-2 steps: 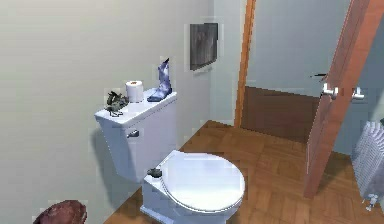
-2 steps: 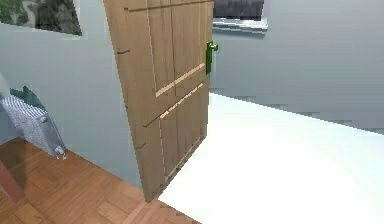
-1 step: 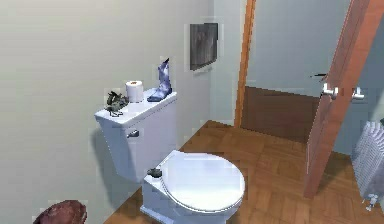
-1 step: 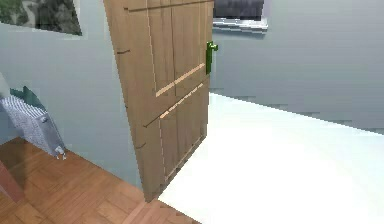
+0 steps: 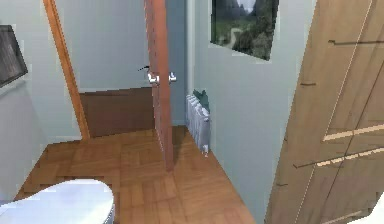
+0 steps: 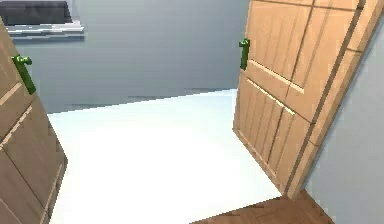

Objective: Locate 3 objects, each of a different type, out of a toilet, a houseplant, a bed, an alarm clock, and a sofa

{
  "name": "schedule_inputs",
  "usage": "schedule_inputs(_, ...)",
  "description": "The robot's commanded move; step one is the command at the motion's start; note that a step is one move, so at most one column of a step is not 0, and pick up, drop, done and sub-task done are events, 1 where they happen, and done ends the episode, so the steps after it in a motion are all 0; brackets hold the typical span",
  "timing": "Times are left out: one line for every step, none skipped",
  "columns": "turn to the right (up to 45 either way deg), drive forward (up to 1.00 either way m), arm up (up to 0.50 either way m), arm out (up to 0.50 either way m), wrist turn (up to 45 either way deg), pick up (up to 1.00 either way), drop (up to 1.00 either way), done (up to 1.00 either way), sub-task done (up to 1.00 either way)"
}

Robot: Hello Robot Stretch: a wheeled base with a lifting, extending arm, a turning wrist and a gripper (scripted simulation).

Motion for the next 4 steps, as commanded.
schedule_inputs(9.0,0.00,0.00,0.00,0.0,0.00,0.00,0.00,0.00)
schedule_inputs(0.0,0.65,0.00,0.00,0.0,0.00,0.00,0.00,0.00)
schedule_inputs(-24.0,0.00,0.00,0.00,0.0,0.00,0.00,0.00,0.00)
schedule_inputs(0.0,0.60,0.00,0.00,0.0,0.00,0.00,0.00,0.00)
